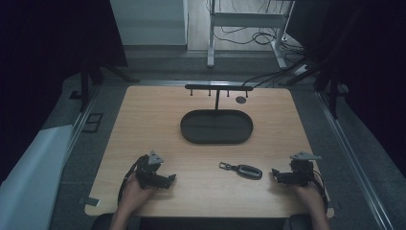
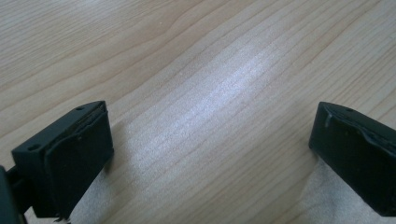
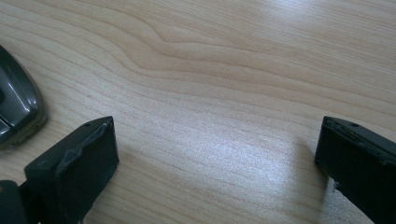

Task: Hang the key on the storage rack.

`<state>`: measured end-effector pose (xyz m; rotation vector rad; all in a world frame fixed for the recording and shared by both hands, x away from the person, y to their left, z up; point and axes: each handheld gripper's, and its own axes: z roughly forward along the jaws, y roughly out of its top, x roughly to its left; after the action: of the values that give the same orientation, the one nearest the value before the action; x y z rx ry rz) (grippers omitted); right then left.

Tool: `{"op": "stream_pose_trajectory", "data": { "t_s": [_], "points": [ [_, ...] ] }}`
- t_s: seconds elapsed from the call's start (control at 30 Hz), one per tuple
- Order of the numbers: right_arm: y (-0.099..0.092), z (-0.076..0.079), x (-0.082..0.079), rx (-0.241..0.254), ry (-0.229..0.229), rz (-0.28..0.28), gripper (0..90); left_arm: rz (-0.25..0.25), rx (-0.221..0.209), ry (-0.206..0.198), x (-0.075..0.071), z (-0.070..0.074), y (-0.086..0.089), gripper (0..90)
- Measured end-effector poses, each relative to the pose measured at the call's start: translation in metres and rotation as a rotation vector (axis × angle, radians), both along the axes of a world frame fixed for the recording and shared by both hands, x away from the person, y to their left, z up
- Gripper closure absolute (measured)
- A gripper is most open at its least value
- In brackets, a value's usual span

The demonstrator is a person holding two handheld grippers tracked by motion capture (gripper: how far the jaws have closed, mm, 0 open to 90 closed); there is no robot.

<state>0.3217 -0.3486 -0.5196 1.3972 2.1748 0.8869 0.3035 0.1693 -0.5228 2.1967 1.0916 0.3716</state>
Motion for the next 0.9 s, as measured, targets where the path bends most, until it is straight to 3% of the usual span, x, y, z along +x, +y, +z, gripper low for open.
{"op": "stream_pose_trajectory", "data": {
  "t_s": [0.9],
  "points": [
    [-0.003,0.0019,0.0019,-0.001,0.018,0.017,0.0,-0.004,-0.002,-0.002,0.0035,-0.0002,-0.0011,0.0]
  ]
}}
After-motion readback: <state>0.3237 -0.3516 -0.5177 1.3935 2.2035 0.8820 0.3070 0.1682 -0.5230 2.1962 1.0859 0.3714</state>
